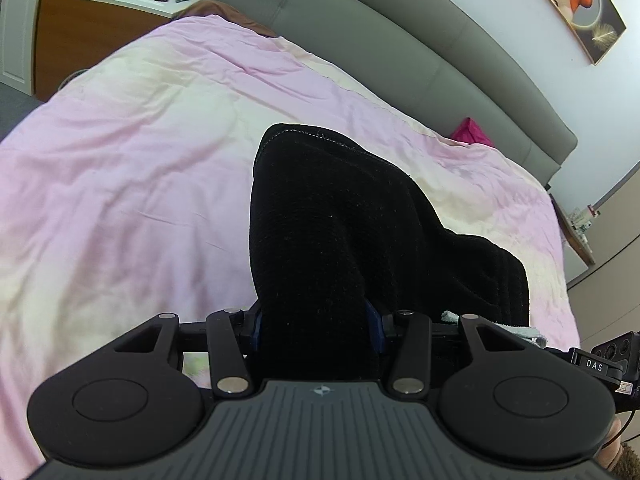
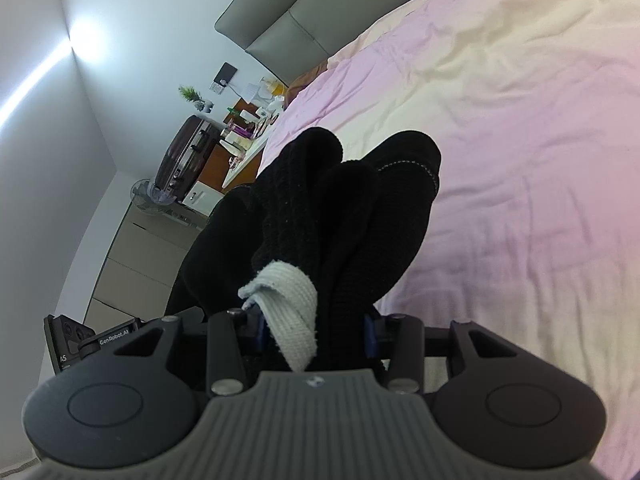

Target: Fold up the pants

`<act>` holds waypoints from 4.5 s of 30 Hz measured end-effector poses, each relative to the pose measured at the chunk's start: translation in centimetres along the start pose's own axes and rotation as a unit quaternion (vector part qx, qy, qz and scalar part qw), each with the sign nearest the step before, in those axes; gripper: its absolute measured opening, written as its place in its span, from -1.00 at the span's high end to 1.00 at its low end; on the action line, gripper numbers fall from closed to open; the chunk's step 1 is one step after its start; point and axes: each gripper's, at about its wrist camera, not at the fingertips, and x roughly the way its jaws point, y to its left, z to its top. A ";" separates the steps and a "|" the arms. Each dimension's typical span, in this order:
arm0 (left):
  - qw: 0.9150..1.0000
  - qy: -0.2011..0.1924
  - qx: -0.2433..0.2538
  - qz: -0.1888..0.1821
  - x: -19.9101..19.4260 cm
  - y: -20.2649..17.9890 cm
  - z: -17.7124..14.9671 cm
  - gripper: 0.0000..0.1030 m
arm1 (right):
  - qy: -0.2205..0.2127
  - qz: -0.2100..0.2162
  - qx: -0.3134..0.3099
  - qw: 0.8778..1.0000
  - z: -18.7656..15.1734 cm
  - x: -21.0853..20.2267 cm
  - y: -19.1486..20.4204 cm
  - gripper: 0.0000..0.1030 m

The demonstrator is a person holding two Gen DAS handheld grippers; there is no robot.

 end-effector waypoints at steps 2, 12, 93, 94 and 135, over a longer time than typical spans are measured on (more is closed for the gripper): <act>1.000 0.003 0.001 0.006 0.8 1.0 0.5 -0.03 | 0.002 0.005 0.007 1.000 -0.2 2.1 0.0 0.23; 0.999 0.036 0.017 0.019 4.9 7.9 2.5 -0.03 | 0.007 -0.004 0.034 0.999 -1.2 10.7 -1.7 0.23; 0.967 -0.085 0.037 0.237 4.0 5.1 -0.8 -0.09 | 0.025 -0.294 -0.284 0.912 2.1 21.8 4.2 0.51; 0.965 -0.092 0.046 0.239 2.8 4.3 -0.7 -0.09 | 0.018 -0.290 -0.285 0.913 1.9 21.0 5.0 0.40; 0.924 -0.257 0.208 0.193 -24.6 -10.0 -15.6 -0.83 | -0.234 -0.230 -0.333 0.884 -24.7 -13.8 19.6 -0.90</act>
